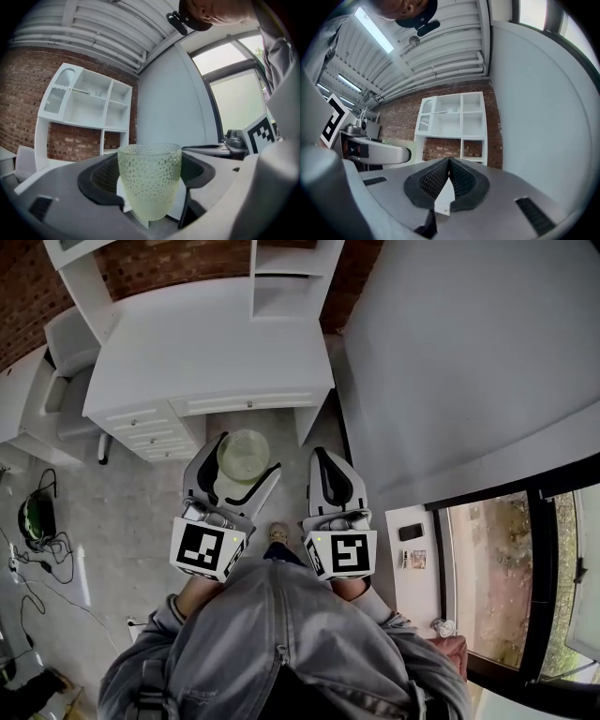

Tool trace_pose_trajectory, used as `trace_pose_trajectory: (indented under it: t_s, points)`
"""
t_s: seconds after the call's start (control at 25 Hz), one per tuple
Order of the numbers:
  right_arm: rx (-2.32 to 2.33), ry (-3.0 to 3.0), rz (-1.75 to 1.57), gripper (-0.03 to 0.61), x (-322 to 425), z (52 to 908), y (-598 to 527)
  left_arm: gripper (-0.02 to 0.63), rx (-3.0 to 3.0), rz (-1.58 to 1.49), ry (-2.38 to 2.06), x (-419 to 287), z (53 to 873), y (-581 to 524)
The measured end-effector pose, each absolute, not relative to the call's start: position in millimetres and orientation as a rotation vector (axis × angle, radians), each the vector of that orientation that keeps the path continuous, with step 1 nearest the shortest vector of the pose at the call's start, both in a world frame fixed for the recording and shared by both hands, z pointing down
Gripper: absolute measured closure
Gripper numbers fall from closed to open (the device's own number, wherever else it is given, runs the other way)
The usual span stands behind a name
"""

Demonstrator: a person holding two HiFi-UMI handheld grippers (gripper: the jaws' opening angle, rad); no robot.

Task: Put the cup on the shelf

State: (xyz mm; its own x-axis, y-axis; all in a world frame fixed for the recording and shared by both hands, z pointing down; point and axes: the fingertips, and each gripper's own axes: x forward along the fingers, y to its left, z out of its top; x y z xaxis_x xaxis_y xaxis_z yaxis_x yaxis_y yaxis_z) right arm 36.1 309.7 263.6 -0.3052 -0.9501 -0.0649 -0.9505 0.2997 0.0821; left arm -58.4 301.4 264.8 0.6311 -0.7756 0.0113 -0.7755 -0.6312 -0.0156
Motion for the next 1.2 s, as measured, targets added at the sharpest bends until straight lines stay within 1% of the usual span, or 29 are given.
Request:
trace_pose_trajectory:
  t_s: [0.6, 1.2]
  points:
    - [-1.773, 2.557, 0.147, 0.552, 89, 268, 210, 0.235, -2.759, -0.018, 1.452, -18, 263, 204]
    - [-1.758, 2.571, 0.117, 0.552, 99, 278, 178, 0.235, -2.753, -0.034, 1.495, -14, 269, 172]
